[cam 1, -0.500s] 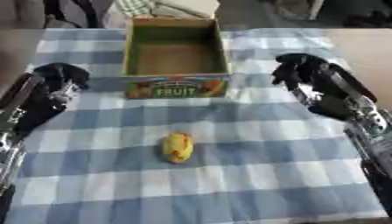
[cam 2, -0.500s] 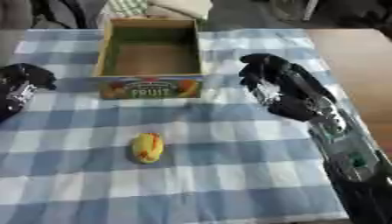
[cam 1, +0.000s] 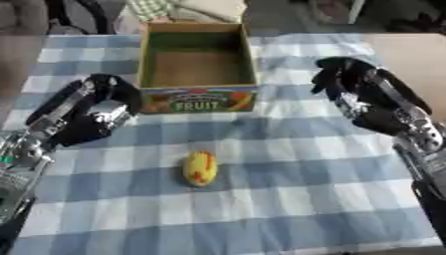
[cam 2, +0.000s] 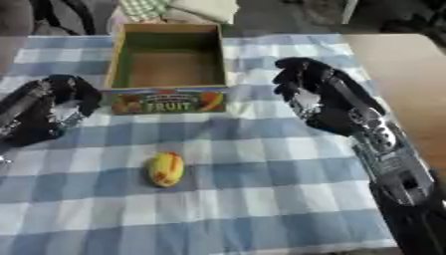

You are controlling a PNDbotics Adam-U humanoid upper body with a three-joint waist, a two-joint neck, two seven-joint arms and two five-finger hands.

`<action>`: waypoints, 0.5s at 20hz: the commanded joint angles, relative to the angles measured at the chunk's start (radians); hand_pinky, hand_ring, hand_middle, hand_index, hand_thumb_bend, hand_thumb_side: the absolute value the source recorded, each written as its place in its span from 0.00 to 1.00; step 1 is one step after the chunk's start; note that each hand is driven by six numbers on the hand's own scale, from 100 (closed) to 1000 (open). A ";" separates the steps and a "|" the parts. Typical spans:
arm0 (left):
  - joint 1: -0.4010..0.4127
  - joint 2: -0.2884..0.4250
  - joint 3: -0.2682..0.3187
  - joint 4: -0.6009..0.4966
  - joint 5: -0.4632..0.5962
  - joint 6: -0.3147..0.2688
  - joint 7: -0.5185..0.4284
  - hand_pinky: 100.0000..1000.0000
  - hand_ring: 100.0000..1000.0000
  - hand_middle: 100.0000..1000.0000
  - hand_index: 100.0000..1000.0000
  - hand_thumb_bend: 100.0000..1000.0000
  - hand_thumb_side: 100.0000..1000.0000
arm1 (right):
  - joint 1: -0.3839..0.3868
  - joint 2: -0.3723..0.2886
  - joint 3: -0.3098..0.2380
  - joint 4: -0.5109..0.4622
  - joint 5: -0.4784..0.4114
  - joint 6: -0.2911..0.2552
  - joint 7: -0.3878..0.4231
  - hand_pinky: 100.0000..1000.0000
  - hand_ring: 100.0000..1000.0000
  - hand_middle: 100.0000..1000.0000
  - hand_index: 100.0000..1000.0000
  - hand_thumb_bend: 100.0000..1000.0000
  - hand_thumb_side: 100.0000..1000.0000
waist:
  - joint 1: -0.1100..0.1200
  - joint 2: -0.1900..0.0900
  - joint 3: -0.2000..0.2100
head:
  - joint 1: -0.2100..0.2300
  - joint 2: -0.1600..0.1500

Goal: Pick up objects on the table and place them in the box.

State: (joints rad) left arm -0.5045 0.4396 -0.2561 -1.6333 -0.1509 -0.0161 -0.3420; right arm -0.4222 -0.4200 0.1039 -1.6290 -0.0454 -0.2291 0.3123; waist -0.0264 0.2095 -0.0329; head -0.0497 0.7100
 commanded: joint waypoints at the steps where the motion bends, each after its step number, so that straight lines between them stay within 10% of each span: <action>1: -0.025 0.029 -0.033 0.000 -0.021 -0.017 -0.036 0.77 0.60 0.56 0.65 0.33 0.52 | -0.013 -0.029 -0.011 -0.022 -0.007 0.001 -0.002 0.76 0.61 0.60 0.83 0.00 0.43 | 0.003 -0.018 -0.002 | 0.001 -0.007; 10: -0.056 0.012 -0.112 0.044 -0.091 -0.073 -0.156 0.78 0.61 0.58 0.67 0.51 0.37 | -0.014 -0.027 -0.009 -0.020 -0.007 0.001 0.001 0.75 0.61 0.60 0.83 0.00 0.44 | 0.005 -0.019 -0.009 | -0.005 -0.008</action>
State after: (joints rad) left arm -0.5408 0.4400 -0.3640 -1.5856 -0.2308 -0.0820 -0.4837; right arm -0.4222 -0.4201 0.1042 -1.6290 -0.0457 -0.2274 0.3139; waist -0.0216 0.2092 -0.0415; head -0.0539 0.7100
